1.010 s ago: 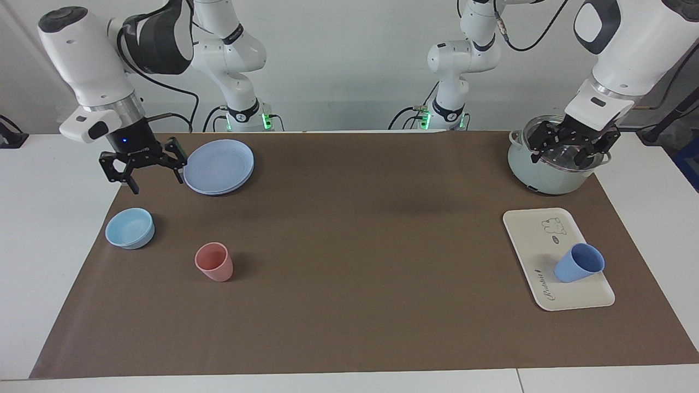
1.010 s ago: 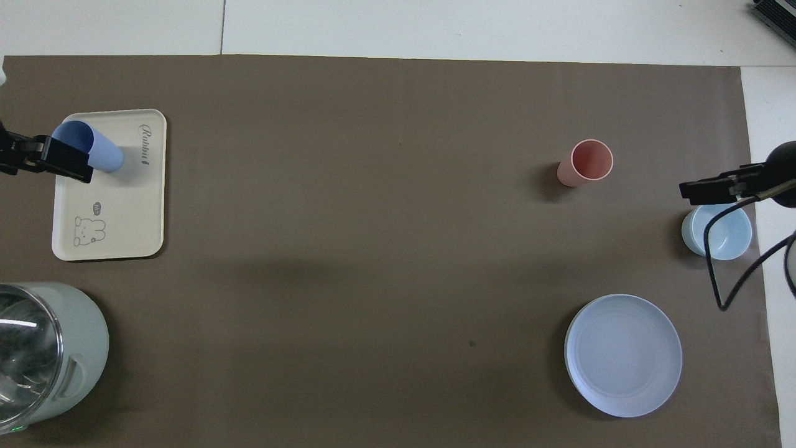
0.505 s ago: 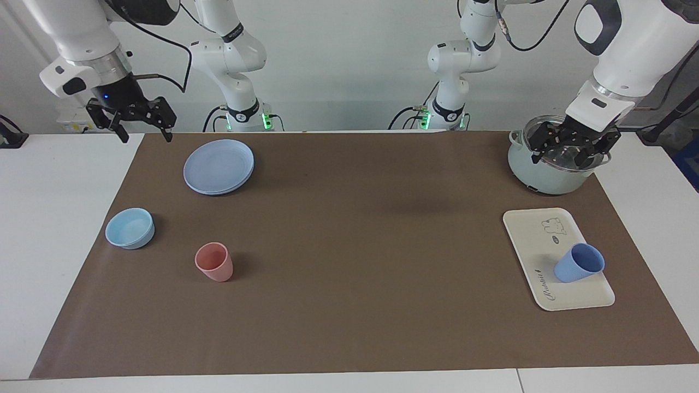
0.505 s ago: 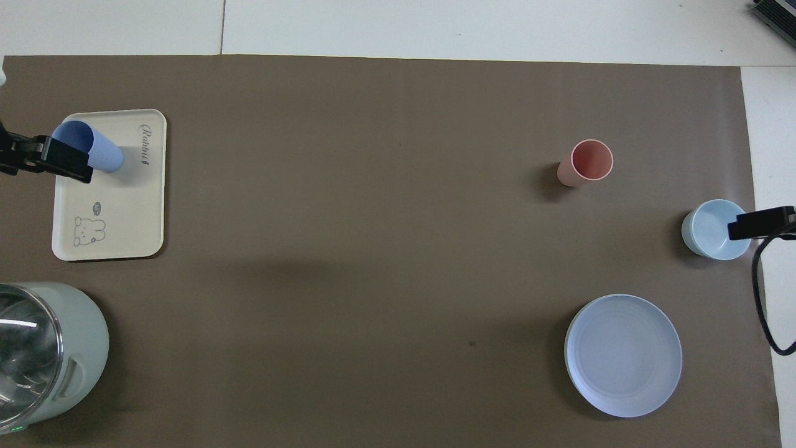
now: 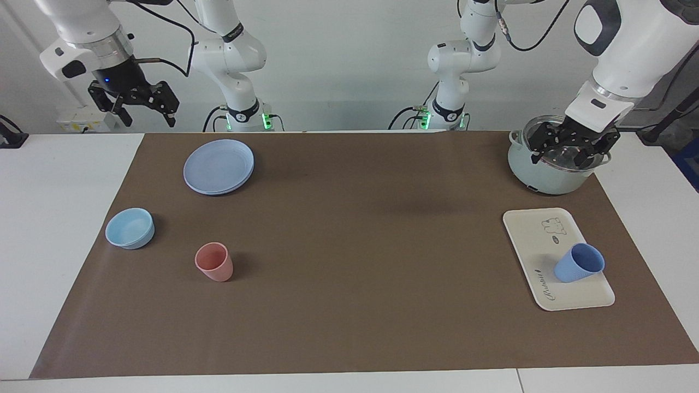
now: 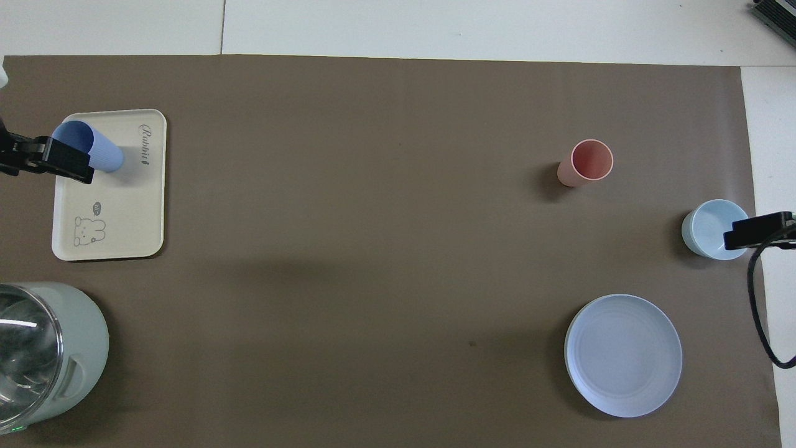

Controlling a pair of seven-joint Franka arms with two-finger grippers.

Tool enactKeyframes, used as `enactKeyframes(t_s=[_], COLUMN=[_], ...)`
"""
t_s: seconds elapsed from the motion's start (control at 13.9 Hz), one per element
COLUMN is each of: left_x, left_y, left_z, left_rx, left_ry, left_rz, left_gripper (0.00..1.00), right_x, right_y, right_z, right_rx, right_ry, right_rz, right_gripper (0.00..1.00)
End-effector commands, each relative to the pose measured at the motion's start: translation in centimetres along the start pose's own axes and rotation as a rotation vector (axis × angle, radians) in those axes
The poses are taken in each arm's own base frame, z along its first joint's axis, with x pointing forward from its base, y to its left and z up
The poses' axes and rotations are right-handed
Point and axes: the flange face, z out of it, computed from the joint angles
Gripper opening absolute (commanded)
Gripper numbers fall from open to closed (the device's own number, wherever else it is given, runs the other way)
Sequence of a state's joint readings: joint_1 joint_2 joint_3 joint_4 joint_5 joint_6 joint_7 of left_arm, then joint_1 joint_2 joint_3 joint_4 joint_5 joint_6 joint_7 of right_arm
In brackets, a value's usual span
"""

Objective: Place cup on tray

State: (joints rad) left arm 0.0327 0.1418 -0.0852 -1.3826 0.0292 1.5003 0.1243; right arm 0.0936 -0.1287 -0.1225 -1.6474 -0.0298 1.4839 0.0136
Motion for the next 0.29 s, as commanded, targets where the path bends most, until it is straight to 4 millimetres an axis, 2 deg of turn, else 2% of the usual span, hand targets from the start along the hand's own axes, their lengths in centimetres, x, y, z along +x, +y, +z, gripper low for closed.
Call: enactKeyframes(t_s=[0.0,0.22], left_x=[-0.41,-0.36], left_y=[0.03,0.29], left_z=[0.09,0.07], left_rx=[0.024,0.024], left_ry=[0.003,0.004], left_rz=[0.013,0.016], left_gripper=[1.00,1.00], right_x=[0.27,0.15], right_y=[-0.91,-0.98], right_z=[0.68,0.80], right_rx=[-0.016,-0.016], right_ry=[-0.012,-0.019], right_rz=[0.012,0.010], right_gripper=[1.00,1.00])
